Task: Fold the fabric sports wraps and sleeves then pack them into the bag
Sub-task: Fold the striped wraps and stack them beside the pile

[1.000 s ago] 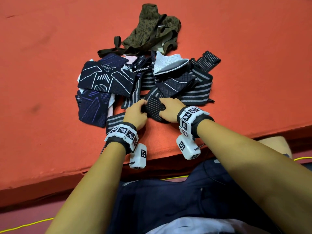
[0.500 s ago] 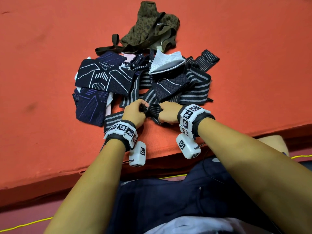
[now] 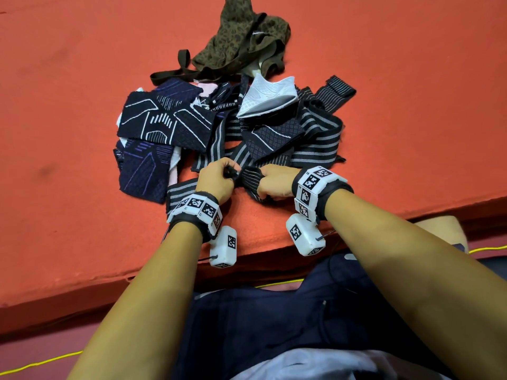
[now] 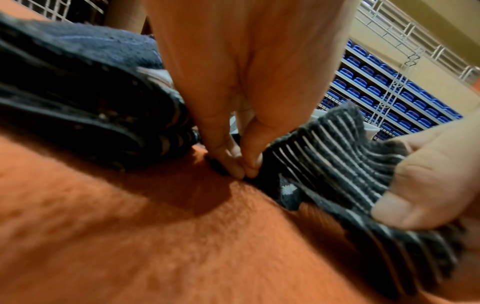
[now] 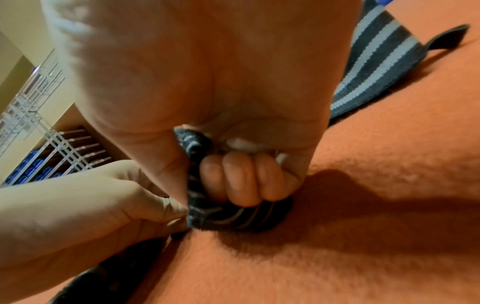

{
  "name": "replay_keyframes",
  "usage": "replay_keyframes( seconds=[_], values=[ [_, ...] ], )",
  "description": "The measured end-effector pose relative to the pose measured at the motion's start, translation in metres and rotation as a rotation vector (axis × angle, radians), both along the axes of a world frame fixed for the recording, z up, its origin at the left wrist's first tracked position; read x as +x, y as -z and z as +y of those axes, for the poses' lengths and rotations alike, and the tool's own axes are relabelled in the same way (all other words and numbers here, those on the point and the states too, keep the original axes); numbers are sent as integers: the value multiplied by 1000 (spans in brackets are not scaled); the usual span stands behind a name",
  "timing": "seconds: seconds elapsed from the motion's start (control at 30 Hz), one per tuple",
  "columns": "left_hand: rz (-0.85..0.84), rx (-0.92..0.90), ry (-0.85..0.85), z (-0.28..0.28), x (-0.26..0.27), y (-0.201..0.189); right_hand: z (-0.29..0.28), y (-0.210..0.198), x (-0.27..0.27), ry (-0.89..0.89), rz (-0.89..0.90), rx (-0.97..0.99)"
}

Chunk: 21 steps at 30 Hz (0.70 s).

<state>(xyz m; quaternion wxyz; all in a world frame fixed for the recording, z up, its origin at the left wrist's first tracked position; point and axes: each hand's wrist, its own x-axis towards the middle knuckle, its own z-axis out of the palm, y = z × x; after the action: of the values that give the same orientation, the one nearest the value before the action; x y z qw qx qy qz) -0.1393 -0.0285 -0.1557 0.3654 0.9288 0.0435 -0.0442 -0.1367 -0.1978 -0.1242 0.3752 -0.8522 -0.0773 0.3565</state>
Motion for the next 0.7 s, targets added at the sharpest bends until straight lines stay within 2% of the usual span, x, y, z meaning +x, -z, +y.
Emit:
replay_keyframes(
  seconds=[0.17,0.3,0.43,0.6,0.7],
  values=[
    [49,-40,9,2,2,1,-5,7,-5,57,28,88],
    [122,-148,-18,6,3,2,-3,9,-7,101,-47,70],
    [156,-247,-54,4,3,0,-4,8,-9,48,-116,67],
    [135,-210,-17,5,5,2,-1,7,-9,-65,-163,60],
    [104,-178,-5,7,7,4,8,3,-5,-96,-230,-39]
  ],
)
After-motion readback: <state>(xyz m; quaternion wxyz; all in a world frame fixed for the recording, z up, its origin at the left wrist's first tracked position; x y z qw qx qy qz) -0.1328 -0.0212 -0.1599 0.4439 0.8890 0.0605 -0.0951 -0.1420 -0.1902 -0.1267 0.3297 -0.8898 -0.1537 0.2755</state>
